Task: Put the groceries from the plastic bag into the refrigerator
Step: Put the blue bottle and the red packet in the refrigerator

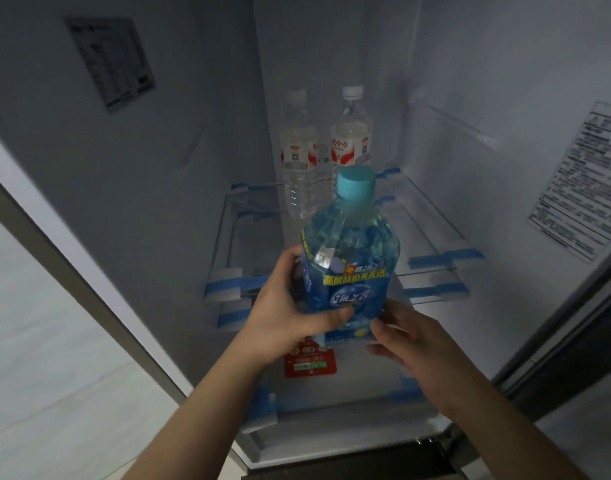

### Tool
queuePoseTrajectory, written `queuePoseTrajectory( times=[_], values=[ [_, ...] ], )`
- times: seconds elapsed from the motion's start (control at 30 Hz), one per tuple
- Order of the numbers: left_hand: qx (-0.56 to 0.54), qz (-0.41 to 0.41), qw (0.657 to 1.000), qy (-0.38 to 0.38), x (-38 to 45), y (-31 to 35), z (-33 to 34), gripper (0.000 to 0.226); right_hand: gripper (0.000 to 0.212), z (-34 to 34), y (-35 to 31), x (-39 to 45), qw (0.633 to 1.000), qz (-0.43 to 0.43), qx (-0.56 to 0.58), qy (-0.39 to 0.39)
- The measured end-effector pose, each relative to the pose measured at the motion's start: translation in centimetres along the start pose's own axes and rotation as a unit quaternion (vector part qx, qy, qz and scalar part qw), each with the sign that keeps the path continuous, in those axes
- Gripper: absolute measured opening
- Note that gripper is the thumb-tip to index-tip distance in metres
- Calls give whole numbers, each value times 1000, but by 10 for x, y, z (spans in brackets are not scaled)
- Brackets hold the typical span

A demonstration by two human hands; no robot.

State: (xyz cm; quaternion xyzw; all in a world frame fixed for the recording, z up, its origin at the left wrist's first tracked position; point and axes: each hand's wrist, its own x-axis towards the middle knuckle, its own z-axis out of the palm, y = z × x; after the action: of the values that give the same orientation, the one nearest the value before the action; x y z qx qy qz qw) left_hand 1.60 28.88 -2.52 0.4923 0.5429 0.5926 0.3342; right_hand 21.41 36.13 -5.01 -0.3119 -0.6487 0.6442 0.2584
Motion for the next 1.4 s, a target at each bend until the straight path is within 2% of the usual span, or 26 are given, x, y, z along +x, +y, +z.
queuePoseTrajectory(
  times=[0.17,0.37,0.53,0.93,1.07,1.4],
  values=[
    [-31,19,999,1,16,8,0,79,50,2,-17,12,996,-53,-64,33],
    [-18,39,999,26,34,17,1,73,39,6,-20,38,980,-103,-150,76],
    [-2,45,999,30,50,24,-5,76,35,11,-19,58,934,-156,-296,129],
    [-18,30,998,49,74,18,-10,71,42,8,-17,84,921,-225,-256,190],
    [-14,10,999,47,83,12,-11,72,44,5,-18,91,928,-223,-229,190],
    [-19,-18,998,50,96,-6,-14,72,42,0,-15,110,922,-222,-254,188]
  ],
)
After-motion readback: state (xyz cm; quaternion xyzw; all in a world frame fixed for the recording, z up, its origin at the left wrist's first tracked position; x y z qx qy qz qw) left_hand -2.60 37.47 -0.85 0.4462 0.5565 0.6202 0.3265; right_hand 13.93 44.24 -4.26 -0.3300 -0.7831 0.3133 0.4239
